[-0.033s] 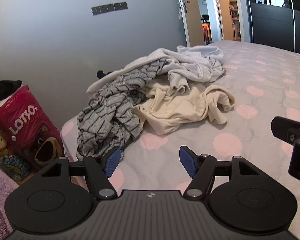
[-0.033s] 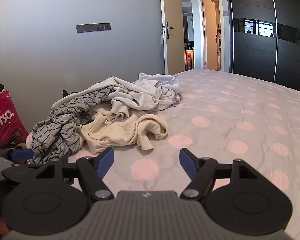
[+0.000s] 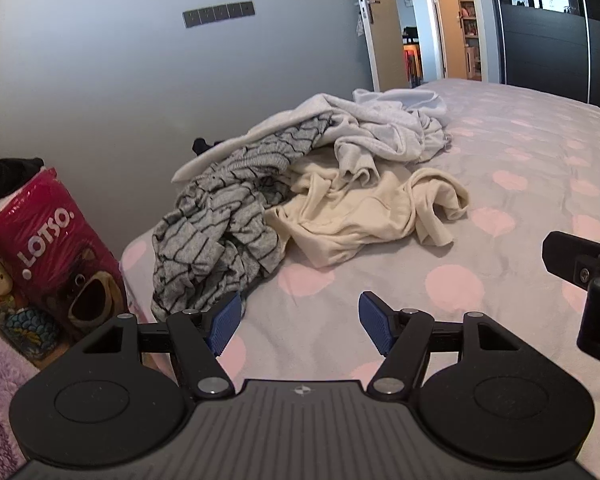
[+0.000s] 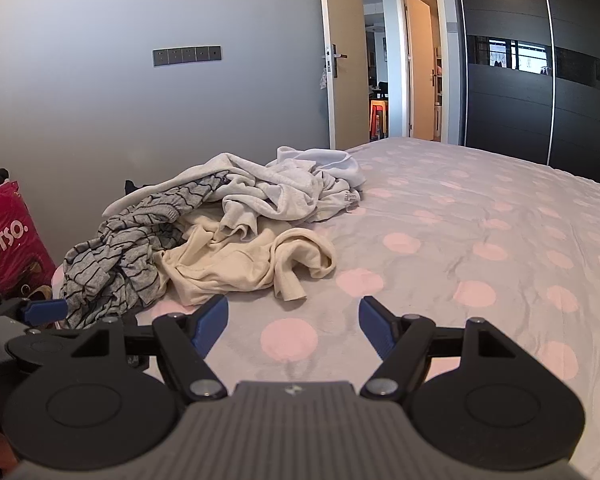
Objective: Fold clothes
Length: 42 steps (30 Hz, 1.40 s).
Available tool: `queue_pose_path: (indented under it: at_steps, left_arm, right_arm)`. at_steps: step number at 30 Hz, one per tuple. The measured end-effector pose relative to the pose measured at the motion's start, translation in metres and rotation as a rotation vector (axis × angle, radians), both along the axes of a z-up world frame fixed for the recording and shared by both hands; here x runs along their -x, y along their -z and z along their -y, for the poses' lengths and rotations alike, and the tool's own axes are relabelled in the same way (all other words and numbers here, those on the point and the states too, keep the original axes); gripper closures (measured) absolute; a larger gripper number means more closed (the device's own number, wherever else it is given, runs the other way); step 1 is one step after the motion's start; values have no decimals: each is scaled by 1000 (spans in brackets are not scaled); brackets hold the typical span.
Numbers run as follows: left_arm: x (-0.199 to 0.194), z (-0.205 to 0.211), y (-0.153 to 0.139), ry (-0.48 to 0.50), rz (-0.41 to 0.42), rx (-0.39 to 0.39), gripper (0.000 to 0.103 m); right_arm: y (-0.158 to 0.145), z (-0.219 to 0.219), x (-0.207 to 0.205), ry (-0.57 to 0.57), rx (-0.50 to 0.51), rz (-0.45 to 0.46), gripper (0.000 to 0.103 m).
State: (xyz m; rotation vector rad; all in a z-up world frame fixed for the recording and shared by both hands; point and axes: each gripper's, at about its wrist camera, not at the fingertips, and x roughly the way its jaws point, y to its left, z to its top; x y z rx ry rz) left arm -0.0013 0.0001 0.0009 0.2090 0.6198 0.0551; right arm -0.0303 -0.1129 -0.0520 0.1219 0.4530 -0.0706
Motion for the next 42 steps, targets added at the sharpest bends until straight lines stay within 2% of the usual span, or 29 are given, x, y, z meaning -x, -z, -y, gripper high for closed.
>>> queue_pose_path:
  at_steps: [4,6,9,20,42]
  left_arm:
    - [17,-7,-6,17,48,10,39]
    - [5,2,-2,5,-16,-20,39]
    - [-3,2,2,5,-39,0,39]
    - [2,6,1,22,-10,-9,39]
    - [-2,1,4,23,-46,2,39]
  right_arm:
    - [2,-3,-1,-1,37,-13,28]
    - [3,-5,-1,-1,56,-19,28]
    - [3,-6,-2,-1,70,-28,28]
    - [3,-5,-1,-5,66,-36,28]
    - [11,-7,-5,-3,77,-64,28]
